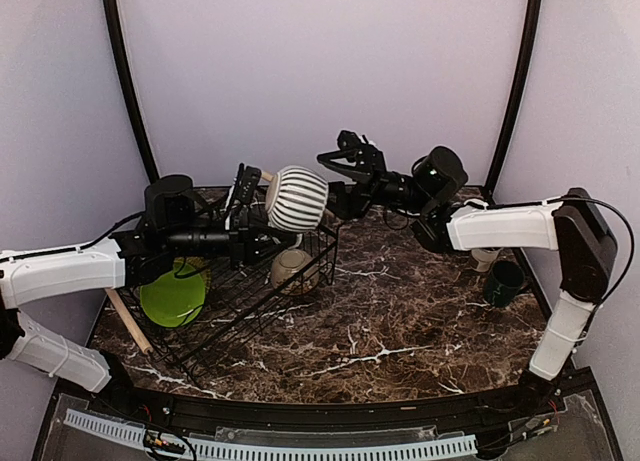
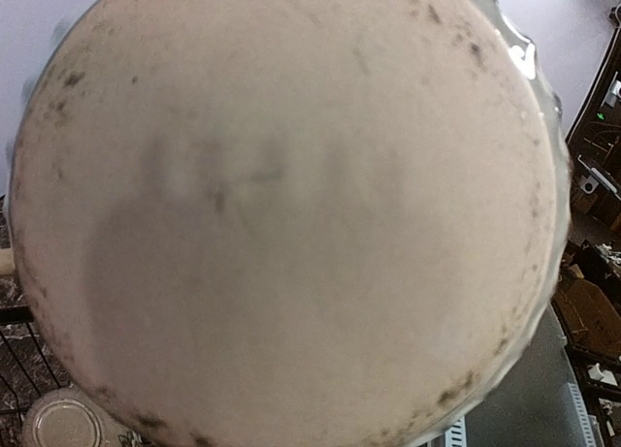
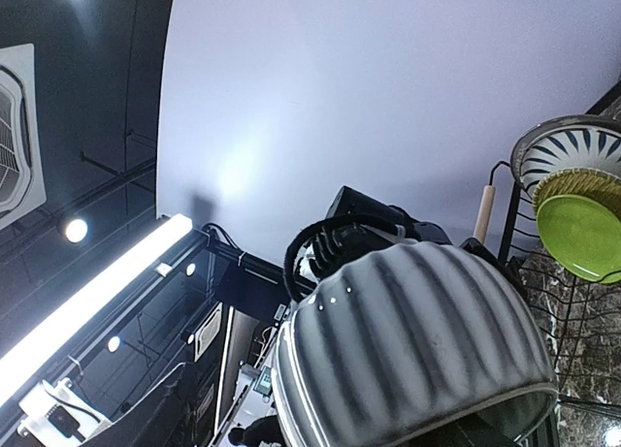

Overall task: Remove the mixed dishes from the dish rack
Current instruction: Pass from the left arm to the right

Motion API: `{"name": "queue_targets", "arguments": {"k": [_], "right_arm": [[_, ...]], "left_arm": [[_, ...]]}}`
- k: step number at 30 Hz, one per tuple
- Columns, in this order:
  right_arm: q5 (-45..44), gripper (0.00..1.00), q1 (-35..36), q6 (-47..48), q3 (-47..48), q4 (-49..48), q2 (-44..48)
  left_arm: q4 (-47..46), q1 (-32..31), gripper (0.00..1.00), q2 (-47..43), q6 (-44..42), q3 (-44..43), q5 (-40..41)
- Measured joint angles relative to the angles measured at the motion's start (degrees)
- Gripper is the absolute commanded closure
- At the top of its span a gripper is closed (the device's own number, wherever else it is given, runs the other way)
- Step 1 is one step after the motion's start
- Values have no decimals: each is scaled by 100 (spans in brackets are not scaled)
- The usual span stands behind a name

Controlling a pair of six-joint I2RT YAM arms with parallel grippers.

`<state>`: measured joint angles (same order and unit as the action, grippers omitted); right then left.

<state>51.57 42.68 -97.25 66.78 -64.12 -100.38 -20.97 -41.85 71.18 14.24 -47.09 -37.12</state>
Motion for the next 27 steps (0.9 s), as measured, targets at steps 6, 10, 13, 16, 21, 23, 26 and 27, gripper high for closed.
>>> {"name": "queue_targets", "arguments": {"k": [6, 10, 13, 16, 21, 23, 26, 27], "right_arm": [[127, 45, 79, -586, 37, -470, -142], [173, 61, 127, -970, 37, -769, -175], [181, 63, 157, -1093, 37, -887, -251], [184, 74, 175, -1207, 39, -957, -304], [118, 96, 216, -1464, 87, -1027, -354], [26, 100, 280, -1493, 136, -1152, -365], [2, 100, 280, -1504, 164, -1193, -358], [0, 100, 280, -1497, 164, -1193, -358]], "left_arm": [[-15, 4, 99, -4, -533, 94, 9], [-66, 4, 99, -26, -918, 96, 17], [-48, 4, 99, -31, -1054, 96, 9], [-22, 7, 99, -31, -1143, 98, 7], [-114, 35, 99, -22, -1331, 103, 66], [-232, 37, 99, -2, -1366, 105, 39], [-330, 33, 99, 7, -1377, 105, 15], [-337, 33, 98, 11, -1368, 107, 24]]}}
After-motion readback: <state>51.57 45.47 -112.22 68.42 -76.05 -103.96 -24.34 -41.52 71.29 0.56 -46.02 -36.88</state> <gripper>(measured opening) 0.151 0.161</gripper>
